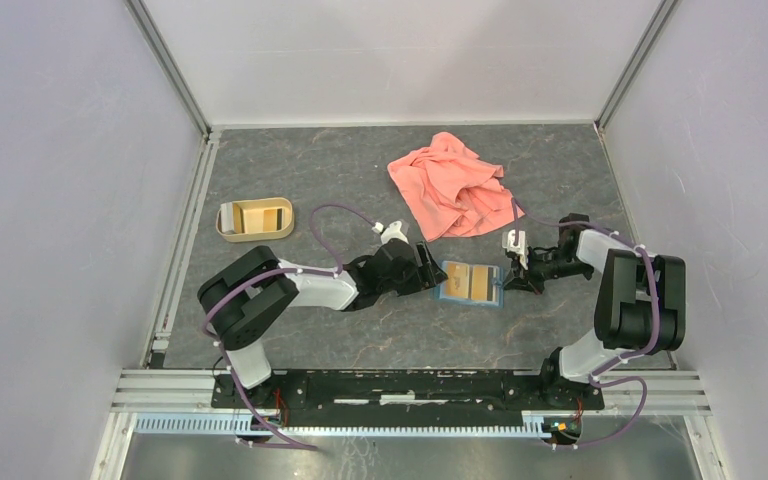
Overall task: Put the credit cards into the card holder
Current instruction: Close the card holder at the center of the board.
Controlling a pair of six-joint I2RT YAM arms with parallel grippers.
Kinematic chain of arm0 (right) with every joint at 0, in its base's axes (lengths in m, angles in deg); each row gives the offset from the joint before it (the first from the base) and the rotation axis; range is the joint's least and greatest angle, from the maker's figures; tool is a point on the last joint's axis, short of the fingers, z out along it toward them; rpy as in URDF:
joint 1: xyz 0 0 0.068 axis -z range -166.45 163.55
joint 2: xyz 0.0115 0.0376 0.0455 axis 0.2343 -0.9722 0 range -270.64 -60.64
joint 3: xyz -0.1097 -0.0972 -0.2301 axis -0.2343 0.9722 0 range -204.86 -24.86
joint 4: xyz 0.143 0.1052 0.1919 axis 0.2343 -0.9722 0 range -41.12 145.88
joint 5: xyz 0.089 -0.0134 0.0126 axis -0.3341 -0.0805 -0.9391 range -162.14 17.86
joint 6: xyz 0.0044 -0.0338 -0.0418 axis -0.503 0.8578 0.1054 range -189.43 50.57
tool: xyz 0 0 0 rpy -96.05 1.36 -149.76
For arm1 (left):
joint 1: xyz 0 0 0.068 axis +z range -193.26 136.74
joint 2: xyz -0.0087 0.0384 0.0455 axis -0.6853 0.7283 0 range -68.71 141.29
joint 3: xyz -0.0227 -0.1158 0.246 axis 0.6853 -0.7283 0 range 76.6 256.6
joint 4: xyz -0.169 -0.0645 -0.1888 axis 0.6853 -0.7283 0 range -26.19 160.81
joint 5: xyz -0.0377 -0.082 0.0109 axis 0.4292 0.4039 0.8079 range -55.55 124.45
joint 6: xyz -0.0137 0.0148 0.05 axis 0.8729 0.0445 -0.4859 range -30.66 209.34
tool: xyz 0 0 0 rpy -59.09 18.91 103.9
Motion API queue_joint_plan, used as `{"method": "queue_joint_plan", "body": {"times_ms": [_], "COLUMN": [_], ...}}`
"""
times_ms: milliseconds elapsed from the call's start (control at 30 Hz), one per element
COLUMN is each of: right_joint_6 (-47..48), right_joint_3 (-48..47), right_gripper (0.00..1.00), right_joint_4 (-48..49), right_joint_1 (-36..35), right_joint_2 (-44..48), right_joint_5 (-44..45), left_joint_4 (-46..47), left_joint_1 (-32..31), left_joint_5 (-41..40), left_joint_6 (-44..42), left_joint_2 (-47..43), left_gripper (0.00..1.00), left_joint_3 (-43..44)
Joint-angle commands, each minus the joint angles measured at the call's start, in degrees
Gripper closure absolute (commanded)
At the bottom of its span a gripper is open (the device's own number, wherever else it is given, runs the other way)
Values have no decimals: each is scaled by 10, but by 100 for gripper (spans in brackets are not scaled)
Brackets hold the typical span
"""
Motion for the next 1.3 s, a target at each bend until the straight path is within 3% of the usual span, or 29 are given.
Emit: {"method": "queue_joint_plan", "body": {"times_ms": [0,267,467,600,1267], "right_joint_6": [-60,-98,-105,-106,-110], "right_joint_3": [12,22,29,29,27], "right_gripper": [99,99,99,99,99], "right_joint_4": [68,103,113,113,109], "right_joint_1": [-2,-12,-22,-28,-33], "right_joint_2": [1,-16,-19,-17,-8], "right_joint_5": [53,109,124,126,113], "left_joint_4": [-58,21,45,114,370], "left_joint_1": [0,0,-2,-2,-2], "left_joint_5": [18,98,115,147,219], "left_joint_6": [-27,17,37,60,112], "left_joint_2": [14,67,91,107,96], "left_gripper": [22,23,24,26,32], "left_joint_3": [-17,-19,-16,-23,-45]}}
